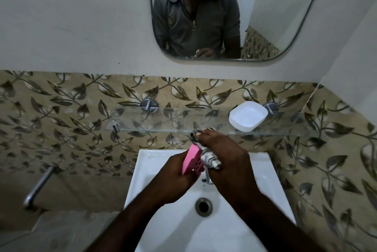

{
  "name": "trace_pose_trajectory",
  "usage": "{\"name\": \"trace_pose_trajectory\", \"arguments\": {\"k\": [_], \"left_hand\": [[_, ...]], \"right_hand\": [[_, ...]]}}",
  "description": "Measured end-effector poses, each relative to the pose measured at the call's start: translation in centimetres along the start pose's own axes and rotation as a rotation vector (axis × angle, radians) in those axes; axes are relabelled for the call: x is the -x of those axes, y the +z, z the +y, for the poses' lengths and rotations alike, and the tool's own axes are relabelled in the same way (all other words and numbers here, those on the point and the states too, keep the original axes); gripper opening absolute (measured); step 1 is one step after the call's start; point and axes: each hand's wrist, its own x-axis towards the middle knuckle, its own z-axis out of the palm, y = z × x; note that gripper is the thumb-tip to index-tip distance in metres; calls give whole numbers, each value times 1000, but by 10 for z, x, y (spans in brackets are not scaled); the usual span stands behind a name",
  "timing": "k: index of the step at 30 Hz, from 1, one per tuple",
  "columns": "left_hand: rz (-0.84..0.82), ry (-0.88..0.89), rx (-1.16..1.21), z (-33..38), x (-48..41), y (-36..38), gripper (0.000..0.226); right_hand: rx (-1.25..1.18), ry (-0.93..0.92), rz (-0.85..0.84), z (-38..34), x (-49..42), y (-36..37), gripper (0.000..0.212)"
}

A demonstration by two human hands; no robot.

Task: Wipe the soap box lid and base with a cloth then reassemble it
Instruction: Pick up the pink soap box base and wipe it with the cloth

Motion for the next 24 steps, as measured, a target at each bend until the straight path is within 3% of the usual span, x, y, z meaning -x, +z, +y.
{"name": "trace_pose_trajectory", "arguments": {"k": [2, 6, 9, 11, 14, 16, 19, 22, 24], "left_hand": [[63, 24, 28, 2, 2, 2, 11], [142, 82, 43, 8, 5, 6, 24], [163, 103, -43, 10, 3, 2, 29], [143, 103, -84, 12, 2, -1, 45], [175, 115, -62, 19, 1, 1, 65], [216, 137, -95, 26, 1, 3, 52], [297, 97, -179, 32, -1, 0, 9], [333, 109, -264, 34, 1, -3, 31], [329, 131, -199, 34, 3, -6, 30]], "right_hand": [[17, -69, -27, 2, -3, -3, 38], [-415, 385, 47, 7, -11, -5, 40], [-537, 469, 89, 10, -9, -2, 47], [-412, 413, 123, 7, -9, -3, 46], [-32, 151, 125, 5, -12, -3, 39], [90, 8, 93, 4, -12, -2, 33], [179, -122, 99, -3, -6, 4, 28], [150, -162, 119, -12, -1, 6, 34], [36, -108, 81, -12, 1, 8, 41]]}}
